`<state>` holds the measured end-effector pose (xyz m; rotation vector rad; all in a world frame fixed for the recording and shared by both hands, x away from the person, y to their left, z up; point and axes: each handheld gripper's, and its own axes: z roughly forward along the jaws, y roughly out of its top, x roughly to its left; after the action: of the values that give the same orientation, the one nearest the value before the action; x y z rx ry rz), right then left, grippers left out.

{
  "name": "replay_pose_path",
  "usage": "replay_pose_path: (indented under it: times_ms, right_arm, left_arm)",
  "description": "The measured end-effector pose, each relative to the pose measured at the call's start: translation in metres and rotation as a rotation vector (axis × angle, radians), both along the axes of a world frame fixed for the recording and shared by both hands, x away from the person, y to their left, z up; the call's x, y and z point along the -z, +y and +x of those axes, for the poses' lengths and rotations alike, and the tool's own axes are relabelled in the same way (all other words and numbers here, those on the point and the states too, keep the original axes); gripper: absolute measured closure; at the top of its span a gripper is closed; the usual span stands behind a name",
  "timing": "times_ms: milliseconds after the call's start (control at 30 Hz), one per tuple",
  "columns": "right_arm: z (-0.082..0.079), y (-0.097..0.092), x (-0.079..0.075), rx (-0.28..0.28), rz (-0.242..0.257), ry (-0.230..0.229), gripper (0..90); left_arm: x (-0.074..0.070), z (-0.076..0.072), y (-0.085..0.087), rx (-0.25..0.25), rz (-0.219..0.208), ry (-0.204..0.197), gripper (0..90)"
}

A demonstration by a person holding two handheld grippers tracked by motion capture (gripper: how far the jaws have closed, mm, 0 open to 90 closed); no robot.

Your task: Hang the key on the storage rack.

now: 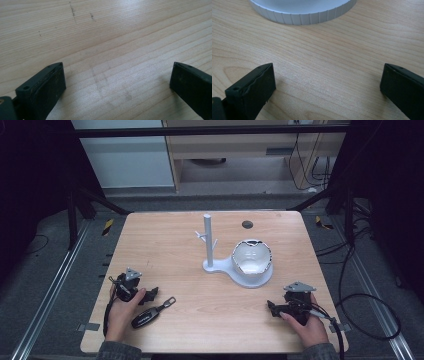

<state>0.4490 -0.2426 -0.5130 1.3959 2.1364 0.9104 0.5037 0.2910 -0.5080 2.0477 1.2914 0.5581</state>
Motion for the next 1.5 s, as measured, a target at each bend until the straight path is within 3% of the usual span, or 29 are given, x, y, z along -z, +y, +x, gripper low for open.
replay_pose_path:
  times_ms: [100,167,233,333,467,500,567,700,733,833,867,900,967,1067,1100,1133,1167,1200,1300,1500]
  right_arm:
    - [0.000,0.000,0.000,0.000,0.000,0.000,0.4]
    - [0.000,0.000,0.000,0.000,0.000,0.000,0.4]
    - [0.000,0.000,0.000,-0.001,-0.001,-0.001,0.4]
    - [0.000,0.000,0.000,0.000,0.000,0.000,0.4]
    - [0.000,0.000,0.000,0.001,0.000,0.000,0.4]
    - [0.000,0.000,0.000,-0.001,-0.002,-0.001,0.4]
    - [0.000,0.000,0.000,0.000,-0.001,-0.002,0.4]
    - [0.007,0.000,0.000,0.004,-0.002,-0.002,0.4]
    - [0.009,-0.001,0.000,0.005,-0.005,-0.002,0.4]
    - [0.012,0.001,0.000,0.029,0.002,0.000,0.4]
    - [0.012,0.001,0.000,0.029,0.002,0.000,0.4]
    - [0.012,0.003,0.000,0.055,0.001,0.001,0.4]
    - [0.012,0.003,0.000,0.051,0.001,0.001,0.4]
    - [0.010,0.000,0.000,0.019,-0.001,-0.003,0.4]
    - [0.009,-0.001,0.000,0.013,-0.002,-0.001,0.4]
    - [0.009,-0.001,0.000,0.013,-0.002,-0.001,0.4]
    - [0.007,-0.003,0.000,0.013,-0.001,-0.002,0.4]
    - [0.007,-0.003,0.000,0.016,-0.002,-0.003,0.4]
    - [0.004,-0.003,0.000,0.028,0.003,0.002,0.4]
    - [0.002,-0.006,0.000,0.007,0.001,-0.002,0.6]
  left_arm:
    - [-0.001,-0.001,0.001,0.002,0.003,0.002,1.1]
    - [-0.002,-0.002,0.002,-0.002,0.003,-0.006,8.0]
    - [-0.006,-0.005,0.002,-0.003,0.024,-0.040,11.8]
    - [-0.016,-0.012,-0.001,0.006,0.008,-0.095,10.7]
    - [-0.024,-0.018,-0.007,0.024,0.019,-0.119,10.4]
    - [-0.028,-0.020,-0.010,0.036,0.022,-0.133,10.4]
    - [-0.036,-0.028,-0.018,0.072,-0.014,-0.148,10.5]
    - [-0.049,-0.035,-0.034,0.132,0.012,-0.136,11.9]
    - [-0.052,-0.036,-0.038,0.143,0.016,-0.130,11.9]
    - [-0.058,-0.038,-0.049,0.183,0.059,-0.037,13.3]
    - [-0.058,-0.038,-0.049,0.183,0.059,-0.037,13.3]
    - [-0.059,-0.039,-0.057,0.214,0.094,-0.009,13.2]
    - [-0.062,-0.040,-0.062,0.236,0.116,0.014,12.9]
    - [-0.067,-0.040,-0.064,0.254,0.089,0.069,12.4]
    - [-0.067,-0.040,-0.064,0.254,0.089,0.069,11.9]
    - [-0.069,-0.039,-0.064,0.259,0.102,0.084,11.9]
    - [-0.074,-0.037,-0.065,0.276,0.152,0.121,9.9]
    - [-0.077,-0.035,-0.065,0.286,0.171,0.149,8.2]
    - [-0.087,-0.033,-0.065,0.289,0.182,0.203,8.9]
    - [-0.097,-0.029,-0.070,0.313,0.203,0.230,5.4]
